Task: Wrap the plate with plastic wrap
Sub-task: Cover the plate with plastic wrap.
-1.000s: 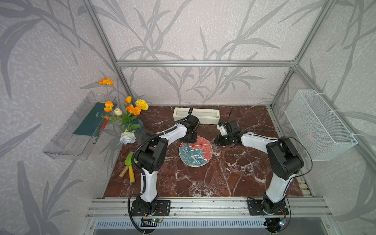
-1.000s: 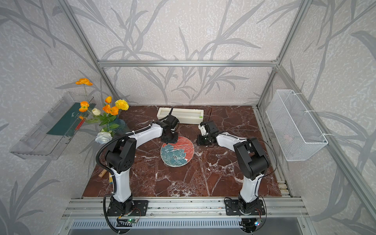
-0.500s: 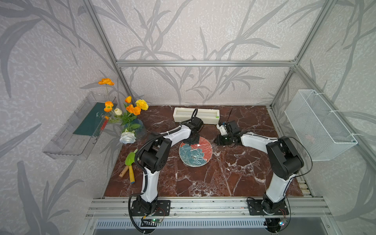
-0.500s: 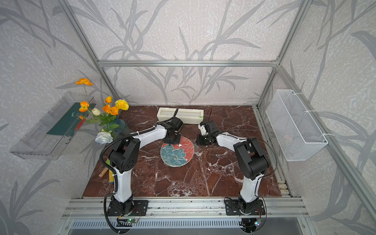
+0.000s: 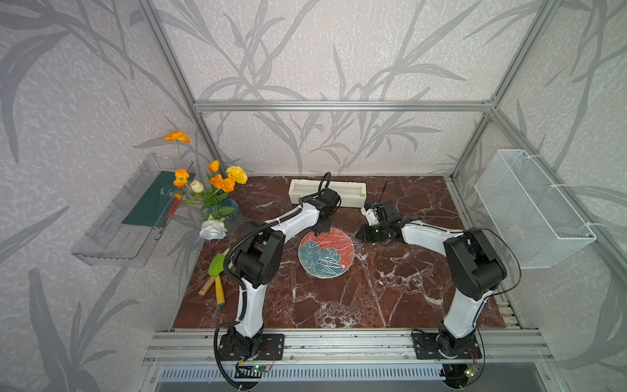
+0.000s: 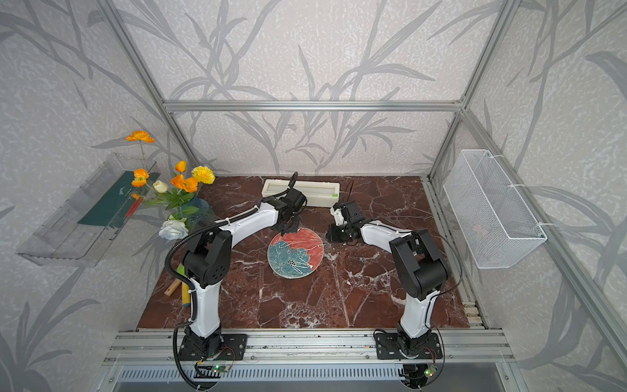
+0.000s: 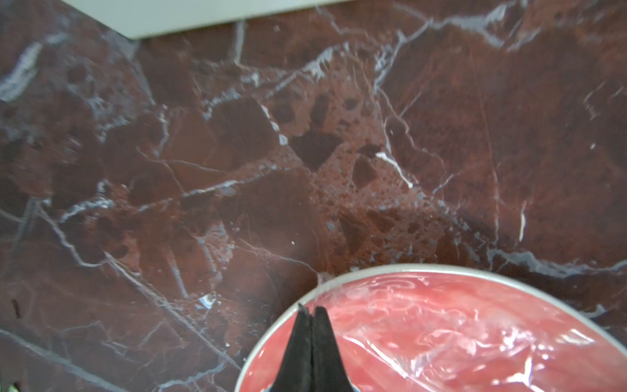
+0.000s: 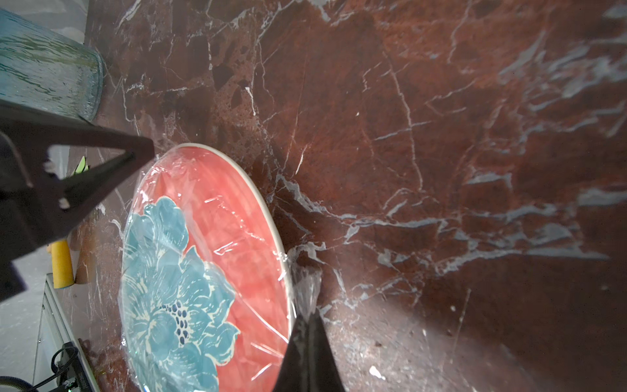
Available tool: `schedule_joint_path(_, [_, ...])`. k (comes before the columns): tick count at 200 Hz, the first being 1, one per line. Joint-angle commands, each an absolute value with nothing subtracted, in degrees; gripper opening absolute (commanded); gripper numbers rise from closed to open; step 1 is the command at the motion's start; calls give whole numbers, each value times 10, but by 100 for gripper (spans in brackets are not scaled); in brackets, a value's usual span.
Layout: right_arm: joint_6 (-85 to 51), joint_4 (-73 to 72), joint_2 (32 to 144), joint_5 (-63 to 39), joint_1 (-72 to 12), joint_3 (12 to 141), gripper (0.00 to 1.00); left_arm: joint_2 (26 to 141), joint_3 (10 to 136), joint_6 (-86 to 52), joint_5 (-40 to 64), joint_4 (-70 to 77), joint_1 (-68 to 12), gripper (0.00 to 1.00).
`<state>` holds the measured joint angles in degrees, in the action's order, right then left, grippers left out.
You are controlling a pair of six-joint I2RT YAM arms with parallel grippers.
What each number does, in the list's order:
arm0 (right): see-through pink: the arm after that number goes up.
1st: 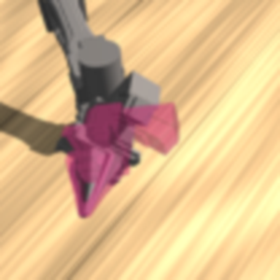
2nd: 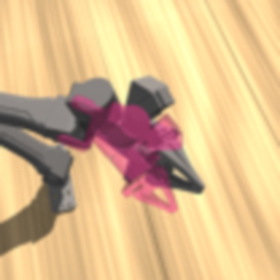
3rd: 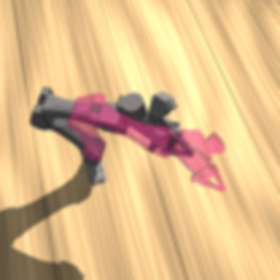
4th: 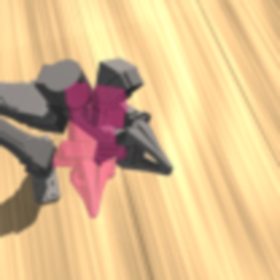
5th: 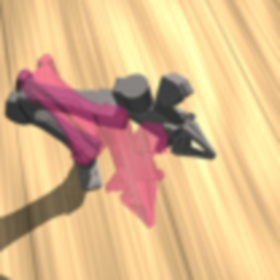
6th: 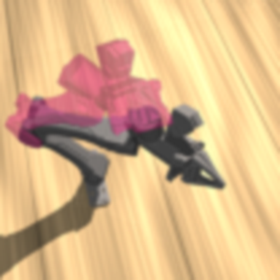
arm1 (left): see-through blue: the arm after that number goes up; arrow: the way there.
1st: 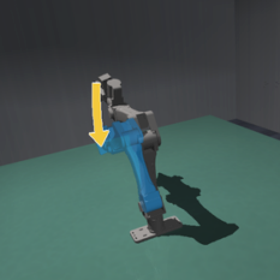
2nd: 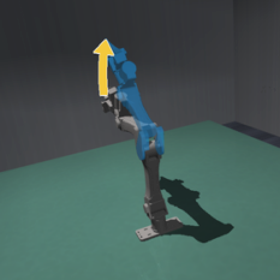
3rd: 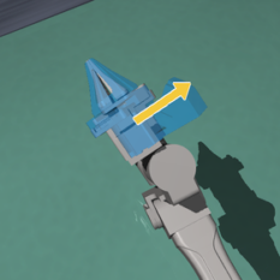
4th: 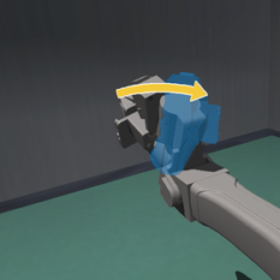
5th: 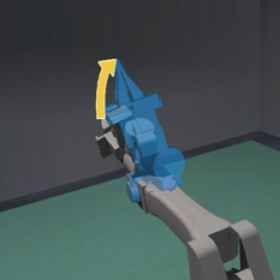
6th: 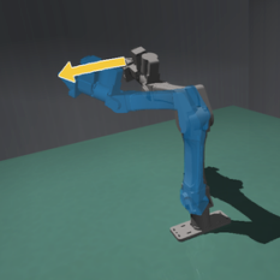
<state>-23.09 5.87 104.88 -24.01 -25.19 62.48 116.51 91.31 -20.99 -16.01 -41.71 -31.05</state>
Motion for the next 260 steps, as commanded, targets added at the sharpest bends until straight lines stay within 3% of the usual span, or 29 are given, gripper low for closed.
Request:
schedule_joint_path(1, [-235,57,1050,-243,-253,649,0,1175,943,-204,-221,-461,-309,0])
schedule_joint_path(55, [-237,46,1077,-233,-262,680,0,1206,978,-208,-236,-475,-298,0])
schedule_joint_path(71, [-234,49,1084,-231,-264,687,0,1189,958,-217,-204,-454,-292,28])
schedule_joint_path(88, [-231,51,1088,-229,-264,688,0,1162,924,-226,-159,-420,-277,46])
schedule_joint_path(104, [-228,51,1090,-229,-264,688,0,1144,901,-233,-123,-398,-259,55])
schedule_joint_path(176, [-223,52,1104,-229,-264,687,0,1122,833,-230,95,-297,-191,57])
schedule_joint_path(260, [-219,54,1119,-230,-265,692,0,1161,833,-232,155,-281,-191,51])
